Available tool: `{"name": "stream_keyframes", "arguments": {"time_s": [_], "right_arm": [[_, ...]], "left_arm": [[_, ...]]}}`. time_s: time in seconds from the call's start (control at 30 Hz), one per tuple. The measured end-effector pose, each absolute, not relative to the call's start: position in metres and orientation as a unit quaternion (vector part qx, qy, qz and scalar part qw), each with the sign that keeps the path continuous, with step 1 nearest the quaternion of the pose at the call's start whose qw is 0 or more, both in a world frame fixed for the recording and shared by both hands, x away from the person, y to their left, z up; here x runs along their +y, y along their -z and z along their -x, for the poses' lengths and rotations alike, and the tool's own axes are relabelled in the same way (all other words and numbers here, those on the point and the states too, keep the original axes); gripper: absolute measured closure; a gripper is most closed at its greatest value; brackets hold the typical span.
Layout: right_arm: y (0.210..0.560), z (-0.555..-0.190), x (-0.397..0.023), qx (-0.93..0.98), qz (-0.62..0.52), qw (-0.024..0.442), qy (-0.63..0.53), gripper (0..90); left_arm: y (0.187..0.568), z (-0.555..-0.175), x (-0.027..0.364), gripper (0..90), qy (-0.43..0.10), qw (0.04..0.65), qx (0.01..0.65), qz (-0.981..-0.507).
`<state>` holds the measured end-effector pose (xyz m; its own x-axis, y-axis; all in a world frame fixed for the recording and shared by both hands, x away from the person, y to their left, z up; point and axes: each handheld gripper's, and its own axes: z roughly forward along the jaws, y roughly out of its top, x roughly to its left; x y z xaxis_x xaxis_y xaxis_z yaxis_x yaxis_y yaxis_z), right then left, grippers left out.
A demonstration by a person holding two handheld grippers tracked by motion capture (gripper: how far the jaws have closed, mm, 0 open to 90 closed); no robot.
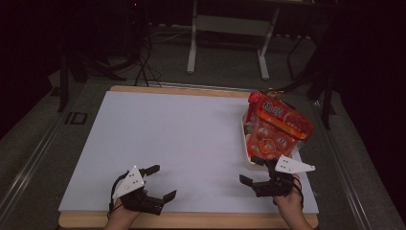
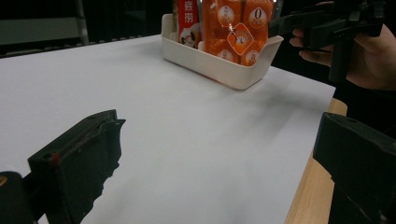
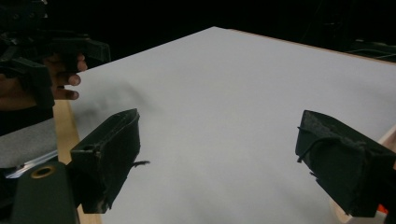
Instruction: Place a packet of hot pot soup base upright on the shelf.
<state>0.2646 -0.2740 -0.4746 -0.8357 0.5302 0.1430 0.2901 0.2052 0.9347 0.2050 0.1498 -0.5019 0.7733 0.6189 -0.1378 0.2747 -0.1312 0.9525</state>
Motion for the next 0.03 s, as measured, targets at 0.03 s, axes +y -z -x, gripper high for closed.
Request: {"name": "stream_keyframes", "arguments": {"time_s": [0.03], "right_arm": [[0.4743, -0.2644, -0.2739, 0.769, -0.266, 0.105, -0.572, 13.6]], "left_arm": [[0.5017, -0.2049, 0.1499, 1.6, -0.147, 0.586, 0.303, -0.737]]}}
